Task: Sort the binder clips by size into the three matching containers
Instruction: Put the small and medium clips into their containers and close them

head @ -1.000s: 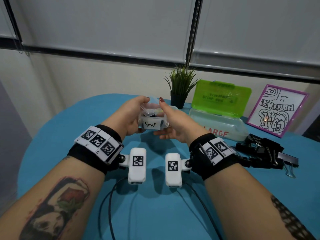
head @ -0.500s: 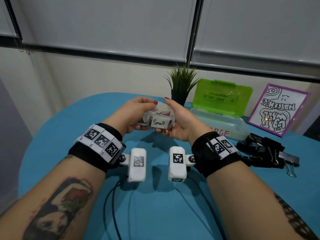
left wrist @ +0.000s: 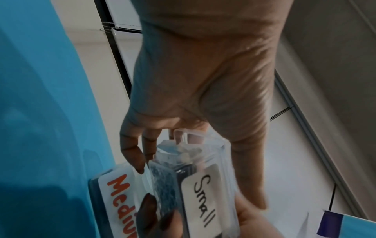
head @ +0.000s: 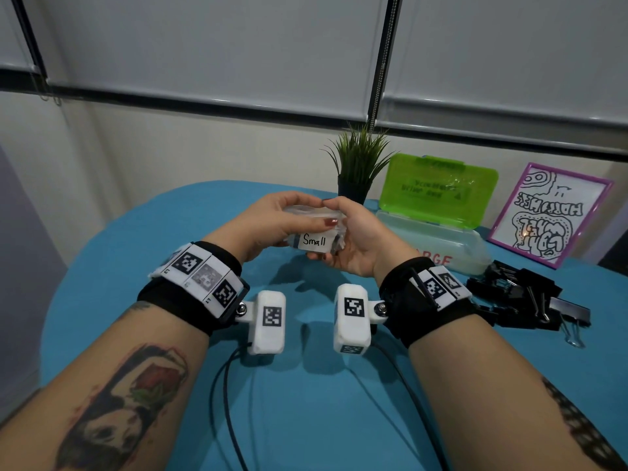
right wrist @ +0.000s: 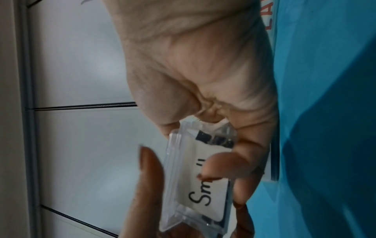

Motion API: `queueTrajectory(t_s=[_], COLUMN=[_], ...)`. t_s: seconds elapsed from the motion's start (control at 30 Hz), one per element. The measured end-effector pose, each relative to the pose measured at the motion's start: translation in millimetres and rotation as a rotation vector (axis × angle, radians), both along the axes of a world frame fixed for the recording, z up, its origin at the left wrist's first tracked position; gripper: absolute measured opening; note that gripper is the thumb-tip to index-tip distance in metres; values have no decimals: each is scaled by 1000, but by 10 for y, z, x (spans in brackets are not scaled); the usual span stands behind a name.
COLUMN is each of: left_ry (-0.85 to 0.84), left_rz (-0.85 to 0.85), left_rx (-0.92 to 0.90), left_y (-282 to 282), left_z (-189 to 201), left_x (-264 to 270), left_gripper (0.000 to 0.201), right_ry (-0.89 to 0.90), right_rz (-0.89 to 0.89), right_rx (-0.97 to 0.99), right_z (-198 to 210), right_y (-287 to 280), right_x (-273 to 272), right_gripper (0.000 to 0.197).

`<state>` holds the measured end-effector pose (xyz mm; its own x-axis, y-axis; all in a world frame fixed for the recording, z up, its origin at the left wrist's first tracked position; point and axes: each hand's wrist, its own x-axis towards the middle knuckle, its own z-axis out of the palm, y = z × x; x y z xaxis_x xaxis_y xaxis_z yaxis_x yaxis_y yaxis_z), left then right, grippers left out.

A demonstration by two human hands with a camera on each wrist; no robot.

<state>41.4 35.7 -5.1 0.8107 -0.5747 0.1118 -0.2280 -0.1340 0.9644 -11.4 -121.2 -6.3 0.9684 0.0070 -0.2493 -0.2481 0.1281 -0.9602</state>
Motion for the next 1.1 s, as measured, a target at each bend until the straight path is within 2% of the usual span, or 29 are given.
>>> queueTrajectory(t_s=[0.2, 0.37, 0.57, 0.67, 0.77, 0.87, 1.0, 1.1], left_ry=[-77, -139, -159, -107, 30, 124, 26, -33], left_rz=[-9, -53, -100, -94, 51, 206, 320, 331], left_rx=[-73, -31, 55, -18, -27, 48, 127, 146], left_y=[0, -8, 4, -9, -51, -44, -10, -7], left_z=[-31, -30, -67, -53, -14, -22, -65, -62], left_x=[35, 19, 57, 29, 10, 86, 151, 162], left_gripper=[52, 45, 49, 57, 55, 61, 62, 56], right_ry=[-4, 12, 6, -63, -120, -161, -184, -178], right_rz=[47, 69, 41, -25, -114, -211, -263, -312], right_rx=[4, 1, -18, 34, 97, 105, 77, 62], right_z=[25, 35, 8, -10, -9, -20, -55, -86], right_y=[-37, -78, -44, -36, -40, -92, -117, -97], right_x=[-12, -28, -22, 16, 64, 93, 109, 158], right_gripper=[53, 58, 46, 39, 34, 16, 16, 33])
